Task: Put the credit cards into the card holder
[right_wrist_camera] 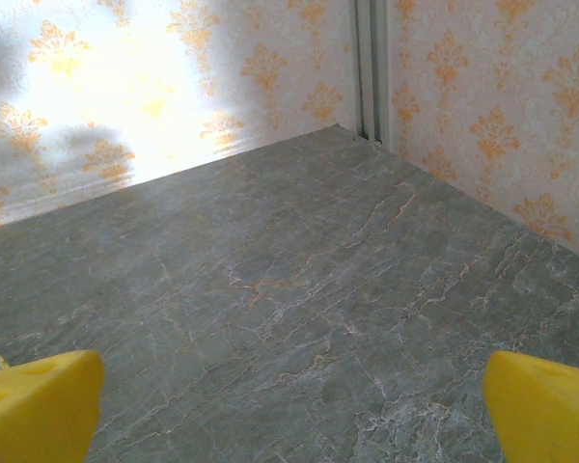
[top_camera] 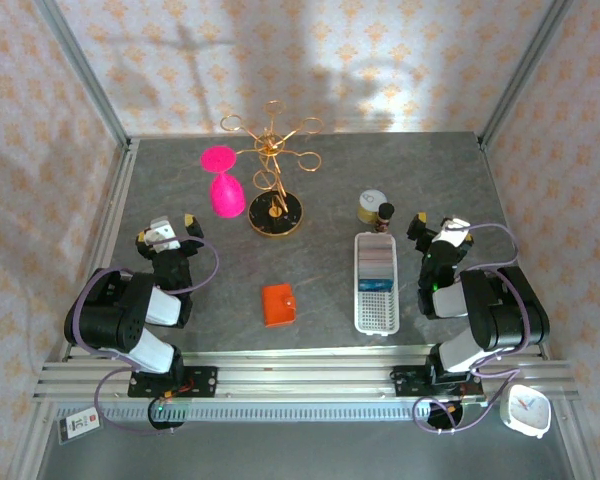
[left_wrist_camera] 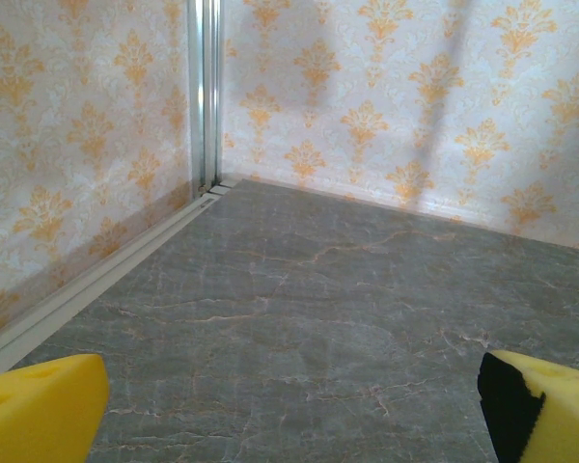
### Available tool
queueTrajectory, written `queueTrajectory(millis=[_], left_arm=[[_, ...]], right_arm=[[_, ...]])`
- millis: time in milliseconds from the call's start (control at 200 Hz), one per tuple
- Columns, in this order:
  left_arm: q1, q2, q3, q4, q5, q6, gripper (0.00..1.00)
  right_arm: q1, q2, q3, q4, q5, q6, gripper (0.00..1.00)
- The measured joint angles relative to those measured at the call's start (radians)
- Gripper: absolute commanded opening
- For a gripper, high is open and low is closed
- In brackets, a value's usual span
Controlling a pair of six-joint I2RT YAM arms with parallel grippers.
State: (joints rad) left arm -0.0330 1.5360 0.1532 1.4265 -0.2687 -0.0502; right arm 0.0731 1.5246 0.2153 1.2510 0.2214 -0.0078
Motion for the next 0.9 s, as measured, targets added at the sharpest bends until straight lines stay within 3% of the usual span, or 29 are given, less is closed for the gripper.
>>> queueTrajectory(millis=[616, 756, 901], left_arm=[[-0.035, 0.000, 0.015, -0.008, -0.022, 0.023, 0.99], [-0.064, -0.063, -0.014, -0.013, -0.059, 0.037, 0.99], [-0.105, -0.336, -0.027, -0.152, -0.097, 0.040, 0.99]], right_arm=[[0.001, -0.020, -0.003, -0.009, -0.002, -0.001, 1.00], [0.006, -0.190, -0.010, -0.127, 0.009, 0.017, 1.00], [0.007, -0.425, 0.000, -0.291, 0.011, 0.050, 1.00]])
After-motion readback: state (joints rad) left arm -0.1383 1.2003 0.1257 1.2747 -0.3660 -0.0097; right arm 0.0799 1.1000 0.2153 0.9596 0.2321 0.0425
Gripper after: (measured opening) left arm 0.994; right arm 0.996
